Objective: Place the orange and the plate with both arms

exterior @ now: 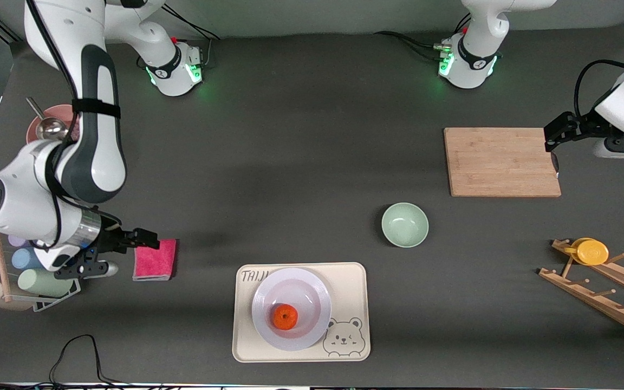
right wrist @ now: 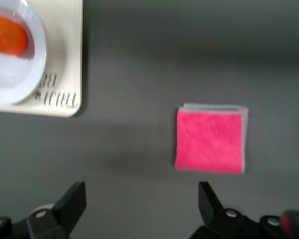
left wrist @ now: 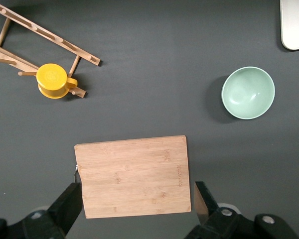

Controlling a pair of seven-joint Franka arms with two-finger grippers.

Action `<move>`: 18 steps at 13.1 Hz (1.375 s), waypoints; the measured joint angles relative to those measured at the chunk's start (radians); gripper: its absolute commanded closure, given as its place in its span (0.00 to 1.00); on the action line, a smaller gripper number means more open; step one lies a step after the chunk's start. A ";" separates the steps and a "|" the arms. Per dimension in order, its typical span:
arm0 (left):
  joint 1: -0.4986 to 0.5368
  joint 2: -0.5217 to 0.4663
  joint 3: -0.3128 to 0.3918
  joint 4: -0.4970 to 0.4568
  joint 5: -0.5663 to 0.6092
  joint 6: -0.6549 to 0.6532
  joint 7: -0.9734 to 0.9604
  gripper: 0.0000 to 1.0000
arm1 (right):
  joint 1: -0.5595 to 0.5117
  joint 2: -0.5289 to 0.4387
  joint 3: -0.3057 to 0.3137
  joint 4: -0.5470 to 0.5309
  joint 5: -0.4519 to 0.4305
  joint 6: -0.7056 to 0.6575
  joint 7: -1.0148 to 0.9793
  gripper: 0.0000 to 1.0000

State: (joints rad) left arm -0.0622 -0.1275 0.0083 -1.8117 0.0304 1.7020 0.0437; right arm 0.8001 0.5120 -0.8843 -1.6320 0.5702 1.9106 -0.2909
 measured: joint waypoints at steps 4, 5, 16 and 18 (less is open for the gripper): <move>0.000 0.003 0.000 0.001 0.000 0.002 0.000 0.00 | 0.026 -0.159 -0.040 0.019 -0.136 -0.143 0.000 0.00; 0.001 0.004 0.000 0.001 0.000 0.002 0.000 0.00 | 0.024 -0.190 -0.044 0.051 -0.158 -0.203 0.000 0.00; 0.003 0.010 0.000 0.001 0.000 0.003 0.000 0.00 | -0.154 -0.225 0.072 0.290 -0.219 -0.494 0.051 0.00; 0.003 0.010 0.000 0.001 0.000 0.003 0.000 0.00 | -0.273 -0.252 0.238 0.303 -0.302 -0.503 0.074 0.00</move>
State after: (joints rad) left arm -0.0595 -0.1170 0.0083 -1.8110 0.0302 1.7045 0.0437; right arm 0.5275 0.2602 -0.6462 -1.3288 0.2682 1.4075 -0.2172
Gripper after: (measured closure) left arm 0.000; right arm 0.000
